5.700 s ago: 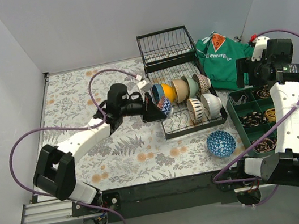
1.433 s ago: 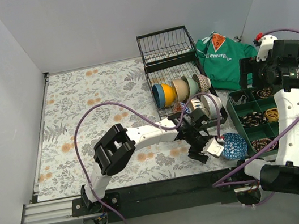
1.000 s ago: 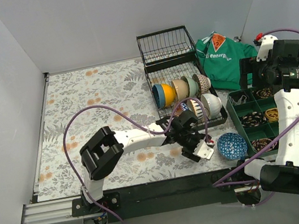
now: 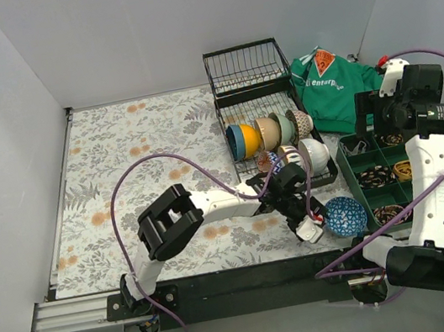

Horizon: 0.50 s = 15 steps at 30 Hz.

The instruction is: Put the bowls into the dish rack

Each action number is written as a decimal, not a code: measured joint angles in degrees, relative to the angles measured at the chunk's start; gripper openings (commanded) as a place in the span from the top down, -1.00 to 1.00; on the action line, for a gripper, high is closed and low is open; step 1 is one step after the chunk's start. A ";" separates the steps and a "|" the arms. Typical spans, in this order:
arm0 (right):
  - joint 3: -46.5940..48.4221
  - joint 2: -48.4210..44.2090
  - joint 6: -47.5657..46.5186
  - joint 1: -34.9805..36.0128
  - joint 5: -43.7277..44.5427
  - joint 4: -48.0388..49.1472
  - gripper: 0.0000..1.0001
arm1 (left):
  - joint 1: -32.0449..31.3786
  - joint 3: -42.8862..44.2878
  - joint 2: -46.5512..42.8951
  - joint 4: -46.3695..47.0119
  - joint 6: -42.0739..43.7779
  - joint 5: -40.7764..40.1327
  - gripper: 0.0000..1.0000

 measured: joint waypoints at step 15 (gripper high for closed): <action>-1.75 -1.03 0.00 0.00 -0.04 0.09 -0.92 | -1.36 10.05 6.40 -11.67 13.86 -1.75 0.76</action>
